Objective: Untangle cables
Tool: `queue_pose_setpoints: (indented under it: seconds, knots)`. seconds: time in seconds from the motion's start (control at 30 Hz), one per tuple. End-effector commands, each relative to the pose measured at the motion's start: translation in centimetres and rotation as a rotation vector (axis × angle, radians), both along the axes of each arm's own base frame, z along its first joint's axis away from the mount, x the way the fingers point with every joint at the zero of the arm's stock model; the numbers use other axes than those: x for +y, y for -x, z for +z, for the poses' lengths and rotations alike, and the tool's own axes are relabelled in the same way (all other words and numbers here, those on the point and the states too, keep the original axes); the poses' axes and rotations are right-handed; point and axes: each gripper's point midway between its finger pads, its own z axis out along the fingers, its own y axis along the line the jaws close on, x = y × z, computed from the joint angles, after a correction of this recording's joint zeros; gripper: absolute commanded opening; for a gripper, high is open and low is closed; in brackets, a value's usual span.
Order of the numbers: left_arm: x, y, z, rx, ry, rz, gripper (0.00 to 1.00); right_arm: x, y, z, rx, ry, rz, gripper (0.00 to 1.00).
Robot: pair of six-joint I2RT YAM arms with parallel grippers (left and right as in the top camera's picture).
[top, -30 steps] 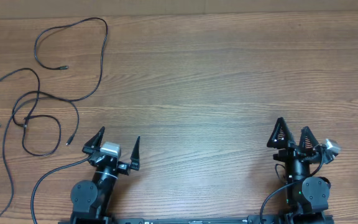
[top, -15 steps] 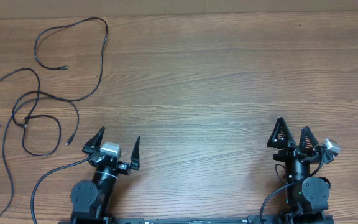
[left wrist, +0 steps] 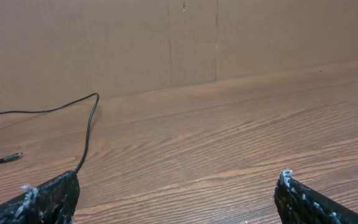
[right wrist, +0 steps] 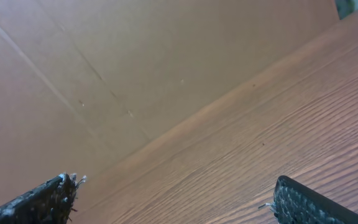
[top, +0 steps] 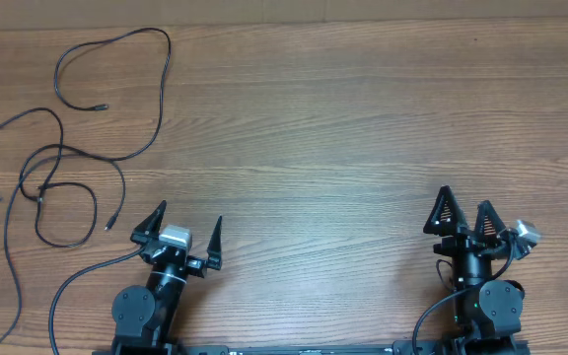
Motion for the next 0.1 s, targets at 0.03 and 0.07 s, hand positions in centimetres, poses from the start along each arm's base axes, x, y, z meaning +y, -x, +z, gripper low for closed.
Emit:
queue_pose_setpoints:
  seconds: [0.03,0.07]
  knots:
    - [0.24,-0.03,-0.09,-0.008,-0.015,0.009,1.0,0.11,0.0,-0.14,-0.006,-0.004,0.003,1.0]
    - [0.24,-0.03,-0.09,-0.008,-0.015,0.009,1.0,0.11,0.0,-0.16,-0.005,-0.004,0.003,1.0]
